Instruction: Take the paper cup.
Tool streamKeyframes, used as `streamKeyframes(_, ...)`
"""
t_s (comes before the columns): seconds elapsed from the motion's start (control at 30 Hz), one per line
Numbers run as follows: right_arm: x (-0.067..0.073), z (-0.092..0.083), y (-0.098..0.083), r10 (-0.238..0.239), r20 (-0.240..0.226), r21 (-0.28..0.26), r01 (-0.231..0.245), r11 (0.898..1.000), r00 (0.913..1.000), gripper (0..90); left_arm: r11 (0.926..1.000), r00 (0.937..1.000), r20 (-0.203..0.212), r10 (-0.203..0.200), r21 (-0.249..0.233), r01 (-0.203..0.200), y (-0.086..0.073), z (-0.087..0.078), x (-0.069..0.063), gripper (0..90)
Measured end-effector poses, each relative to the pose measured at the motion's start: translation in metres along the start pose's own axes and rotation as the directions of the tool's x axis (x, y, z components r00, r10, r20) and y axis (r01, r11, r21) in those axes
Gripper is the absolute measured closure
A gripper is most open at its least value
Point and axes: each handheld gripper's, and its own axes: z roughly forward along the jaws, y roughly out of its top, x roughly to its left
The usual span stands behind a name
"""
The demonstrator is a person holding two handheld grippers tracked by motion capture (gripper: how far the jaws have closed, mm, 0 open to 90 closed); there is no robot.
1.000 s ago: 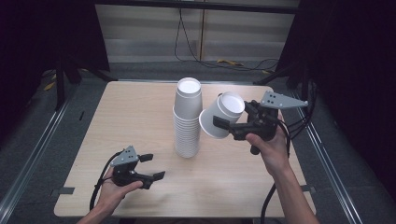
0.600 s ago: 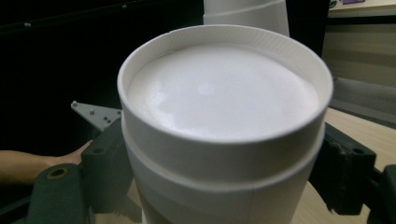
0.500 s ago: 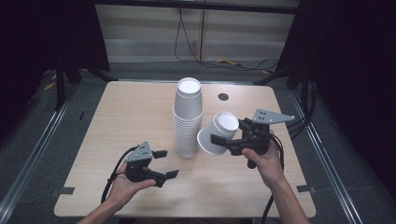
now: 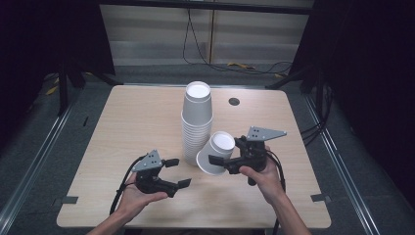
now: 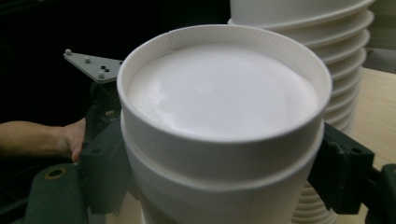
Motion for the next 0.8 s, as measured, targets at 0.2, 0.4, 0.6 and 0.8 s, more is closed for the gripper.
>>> streamKeyframes(0.2, 0.001, 0.010, -0.013, 0.008, -0.037, 0.009, -0.007, 1.000, 0.9993, 18.8, 1.0000, 0.9997, 0.023, 0.001, -0.005, -0.001, -0.004, 0.004, -0.004, 15.8)
streamKeyframes(0.4, -0.003, 0.019, -0.026, 0.031, -0.050, 0.062, -0.028, 0.998, 0.9982, 18.9, 0.9999, 0.9997, 0.025, 0.003, -0.015, -0.003, -0.005, 0.005, -0.007, 15.7)
streamKeyframes(0.6, -0.003, 0.023, -0.030, 0.043, -0.073, 0.076, -0.038, 0.996, 0.9964, 19.0, 0.9996, 0.9987, 0.049, 0.014, -0.025, -0.013, -0.005, 0.003, -0.009, 15.6)
streamKeyframes(0.8, -0.003, 0.028, -0.037, 0.046, -0.070, 0.103, -0.039, 0.994, 0.9965, 18.9, 0.9990, 0.9958, 0.088, 0.025, -0.038, -0.022, -0.006, 0.003, -0.011, 15.6)
